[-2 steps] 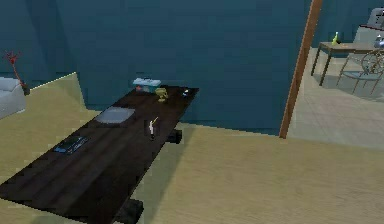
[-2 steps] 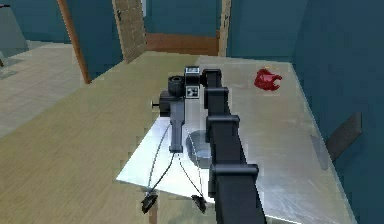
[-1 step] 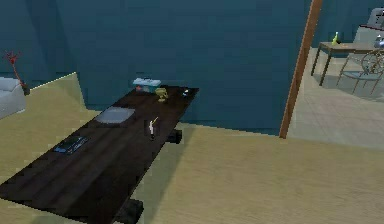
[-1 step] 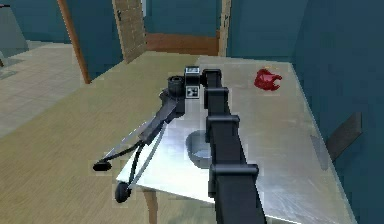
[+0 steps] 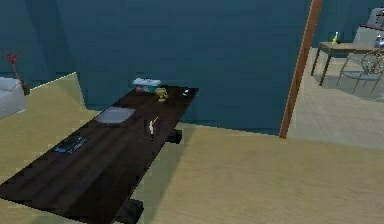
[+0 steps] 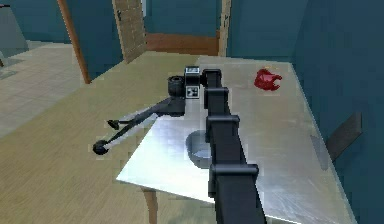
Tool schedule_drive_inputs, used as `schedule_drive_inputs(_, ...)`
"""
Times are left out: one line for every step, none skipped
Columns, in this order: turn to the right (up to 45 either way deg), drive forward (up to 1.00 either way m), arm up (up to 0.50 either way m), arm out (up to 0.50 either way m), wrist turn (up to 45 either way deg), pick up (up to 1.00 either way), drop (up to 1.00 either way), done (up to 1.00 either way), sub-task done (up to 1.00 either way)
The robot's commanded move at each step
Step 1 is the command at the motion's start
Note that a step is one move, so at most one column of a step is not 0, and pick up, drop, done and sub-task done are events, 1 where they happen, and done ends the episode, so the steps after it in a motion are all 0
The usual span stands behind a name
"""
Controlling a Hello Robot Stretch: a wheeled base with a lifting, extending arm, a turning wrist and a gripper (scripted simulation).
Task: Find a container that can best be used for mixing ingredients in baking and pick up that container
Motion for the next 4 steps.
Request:
schedule_drive_inputs(0.0,0.0,0.0,0.0,45.0,0.0,0.0,0.0,0.0)
schedule_drive_inputs(0.0,0.0,0.0,0.0,45.0,0.0,0.0,0.0,0.0)
schedule_drive_inputs(0.0,0.0,0.0,0.0,33.0,0.0,0.0,0.0,0.0)
schedule_drive_inputs(0.0,0.0,-0.3,0.0,0.0,0.0,0.0,0.0,0.0)
